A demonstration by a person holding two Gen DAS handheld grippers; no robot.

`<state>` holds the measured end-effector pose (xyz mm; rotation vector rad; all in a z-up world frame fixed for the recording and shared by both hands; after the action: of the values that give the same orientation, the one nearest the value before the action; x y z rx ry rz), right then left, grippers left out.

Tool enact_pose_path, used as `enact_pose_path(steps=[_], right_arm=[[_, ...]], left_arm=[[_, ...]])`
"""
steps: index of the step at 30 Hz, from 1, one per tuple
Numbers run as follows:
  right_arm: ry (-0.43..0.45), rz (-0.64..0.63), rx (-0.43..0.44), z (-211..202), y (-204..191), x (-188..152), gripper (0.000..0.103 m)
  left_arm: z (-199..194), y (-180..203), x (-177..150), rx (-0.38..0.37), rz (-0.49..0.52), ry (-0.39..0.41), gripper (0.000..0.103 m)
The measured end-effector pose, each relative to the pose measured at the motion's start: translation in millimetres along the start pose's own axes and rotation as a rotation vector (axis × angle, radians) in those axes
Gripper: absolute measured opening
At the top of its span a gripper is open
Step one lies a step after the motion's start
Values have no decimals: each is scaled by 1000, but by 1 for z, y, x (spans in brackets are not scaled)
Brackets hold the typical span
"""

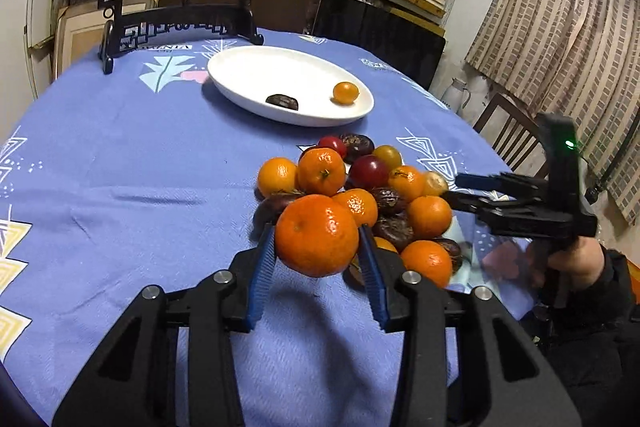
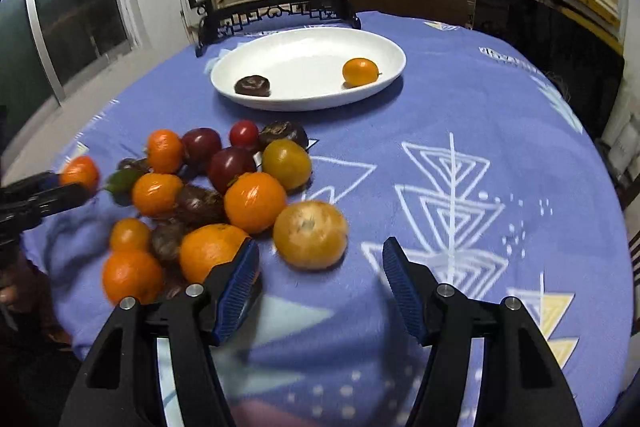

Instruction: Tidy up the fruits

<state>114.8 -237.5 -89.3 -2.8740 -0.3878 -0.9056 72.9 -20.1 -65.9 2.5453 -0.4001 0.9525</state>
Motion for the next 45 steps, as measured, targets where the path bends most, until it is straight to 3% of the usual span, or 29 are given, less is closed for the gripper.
enact_pose_path(steps=[4, 9, 10, 17, 19, 24, 25, 31, 38, 45], right_arm=[[-20, -27, -21, 8, -2, 10, 64], [-72, 16, 52, 15, 6, 13, 60], [-78, 9, 50, 14, 6, 10, 54], [-80, -125, -20, 8, -3, 3, 54], [-80, -125, 1, 10, -5, 7, 54], [-108, -29, 153, 20, -2, 16, 50], [-109, -16, 164, 20, 0, 15, 42], [-72, 19, 169, 4, 5, 7, 40], [27, 113, 231, -30, 27, 44, 40], [25, 103, 256, -1, 22, 117, 41]], left_arm=[[-3, -1, -4, 3, -3, -6, 40], [-6, -5, -6, 10, -10, 2, 40], [-7, -5, -6, 10, -8, 5, 40], [-10, -6, -5, 1, -6, 5, 40], [-10, -5, -5, -2, -2, 2, 40], [-9, -3, -6, -2, -2, -5, 40], [-8, -3, -6, -1, -1, -4, 40], [-11, -5, 0, 0, -1, 11, 40], [-3, -2, 44, 10, 36, 36, 40], [36, -15, 134, 44, 58, 49, 40]])
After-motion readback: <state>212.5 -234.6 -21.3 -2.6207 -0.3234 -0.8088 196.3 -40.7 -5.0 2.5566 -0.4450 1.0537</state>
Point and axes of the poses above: each gripper's, at about its wrist camera, not at the fingertips, and z roughly the way its jaws point, y to its right, x to its top, the point moved 7 cm from there along z, roughly the way its jaws point, and after that the axes turned 5 degrees about -y, right-handed, at the moved point
